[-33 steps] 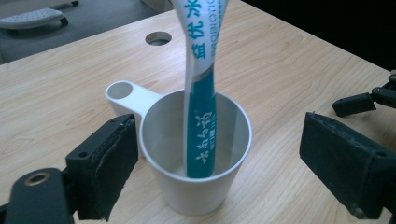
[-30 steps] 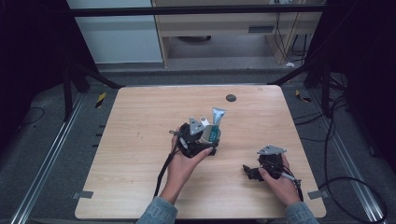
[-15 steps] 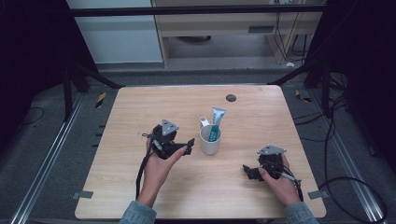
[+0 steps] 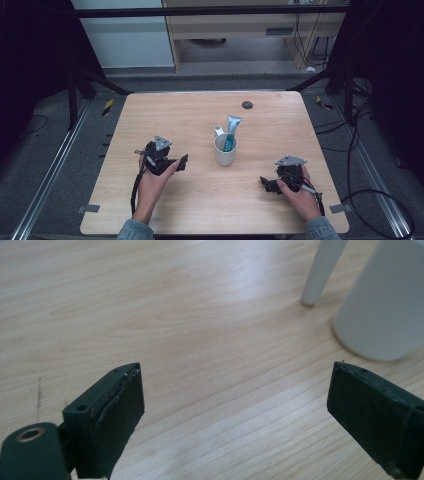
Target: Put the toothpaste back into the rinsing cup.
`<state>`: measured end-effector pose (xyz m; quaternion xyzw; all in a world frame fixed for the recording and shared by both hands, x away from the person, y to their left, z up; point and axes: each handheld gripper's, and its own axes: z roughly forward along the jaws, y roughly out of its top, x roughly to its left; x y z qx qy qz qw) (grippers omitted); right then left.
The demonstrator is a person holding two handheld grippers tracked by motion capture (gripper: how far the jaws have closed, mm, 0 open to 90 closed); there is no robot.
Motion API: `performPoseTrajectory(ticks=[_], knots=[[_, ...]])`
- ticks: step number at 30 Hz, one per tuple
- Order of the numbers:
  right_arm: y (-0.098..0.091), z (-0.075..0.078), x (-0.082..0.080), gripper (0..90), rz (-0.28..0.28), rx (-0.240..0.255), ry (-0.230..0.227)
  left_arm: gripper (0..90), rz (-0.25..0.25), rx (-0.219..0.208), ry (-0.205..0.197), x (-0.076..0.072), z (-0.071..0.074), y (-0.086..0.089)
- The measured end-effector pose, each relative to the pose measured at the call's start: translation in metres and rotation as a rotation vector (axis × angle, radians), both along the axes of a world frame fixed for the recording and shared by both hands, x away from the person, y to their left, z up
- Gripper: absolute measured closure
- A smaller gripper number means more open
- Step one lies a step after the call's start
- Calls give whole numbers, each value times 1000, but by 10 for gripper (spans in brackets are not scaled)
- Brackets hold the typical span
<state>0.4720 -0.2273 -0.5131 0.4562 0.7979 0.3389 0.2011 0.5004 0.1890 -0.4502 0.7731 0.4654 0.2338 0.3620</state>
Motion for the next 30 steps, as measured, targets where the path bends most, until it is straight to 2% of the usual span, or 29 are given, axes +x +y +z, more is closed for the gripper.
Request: performPoseTrajectory(ticks=[4, 9, 13, 15, 25, 30], knots=[[0, 0, 0, 4, 2, 0, -1, 53, -6, 25, 24, 3, -12, 9], [0, 0, 0, 4, 2, -1, -1, 53, 15, 43, 58, 7, -27, 22], [0, 0, 0, 4, 0, 0, 0, 61, 22, 86, 72, 11, -36, 30], [0, 0, 0, 4, 1, 1, 0, 59, 32, 79, 74, 13, -38, 33], [0, 0, 0, 4, 1, 0, 0, 58, 71, 101, 96, 25, -44, 48], [0, 0, 0, 4, 2, -1, -2, 57, 92, 91, 101, 29, -47, 55]])
